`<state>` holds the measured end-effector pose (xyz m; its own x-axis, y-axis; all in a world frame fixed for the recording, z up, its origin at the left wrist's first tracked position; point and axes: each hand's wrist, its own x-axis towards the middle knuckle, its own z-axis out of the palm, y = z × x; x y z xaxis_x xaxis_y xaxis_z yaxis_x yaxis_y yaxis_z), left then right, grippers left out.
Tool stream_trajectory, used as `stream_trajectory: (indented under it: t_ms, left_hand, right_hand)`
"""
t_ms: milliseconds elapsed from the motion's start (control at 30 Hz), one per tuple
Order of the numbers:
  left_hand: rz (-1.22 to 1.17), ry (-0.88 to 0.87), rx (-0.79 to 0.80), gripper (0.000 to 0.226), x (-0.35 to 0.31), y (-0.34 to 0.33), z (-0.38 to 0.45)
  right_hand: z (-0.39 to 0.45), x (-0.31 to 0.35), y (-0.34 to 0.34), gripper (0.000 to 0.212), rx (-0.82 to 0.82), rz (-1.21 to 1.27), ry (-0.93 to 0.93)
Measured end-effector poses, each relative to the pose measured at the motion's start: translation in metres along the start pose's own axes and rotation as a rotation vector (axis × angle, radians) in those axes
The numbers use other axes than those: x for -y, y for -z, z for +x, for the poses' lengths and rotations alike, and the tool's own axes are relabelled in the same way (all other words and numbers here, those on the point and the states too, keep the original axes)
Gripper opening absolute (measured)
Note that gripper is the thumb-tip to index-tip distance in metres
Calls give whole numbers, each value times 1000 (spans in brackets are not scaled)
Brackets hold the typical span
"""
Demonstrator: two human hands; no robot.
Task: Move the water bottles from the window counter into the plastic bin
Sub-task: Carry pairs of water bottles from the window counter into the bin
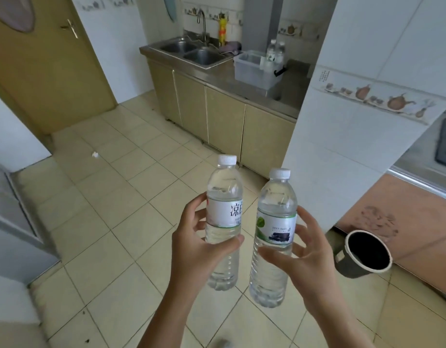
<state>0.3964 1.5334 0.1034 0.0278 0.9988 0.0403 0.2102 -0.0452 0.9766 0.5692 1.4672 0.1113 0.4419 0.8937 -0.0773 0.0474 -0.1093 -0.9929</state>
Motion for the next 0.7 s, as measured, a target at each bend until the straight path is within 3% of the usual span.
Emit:
stream_trajectory:
  t_ms: [700]
  left_hand:
    - [19, 8, -122, 87, -2, -74, 372]
  right_hand:
    - [413, 36, -96, 89, 191, 6, 27]
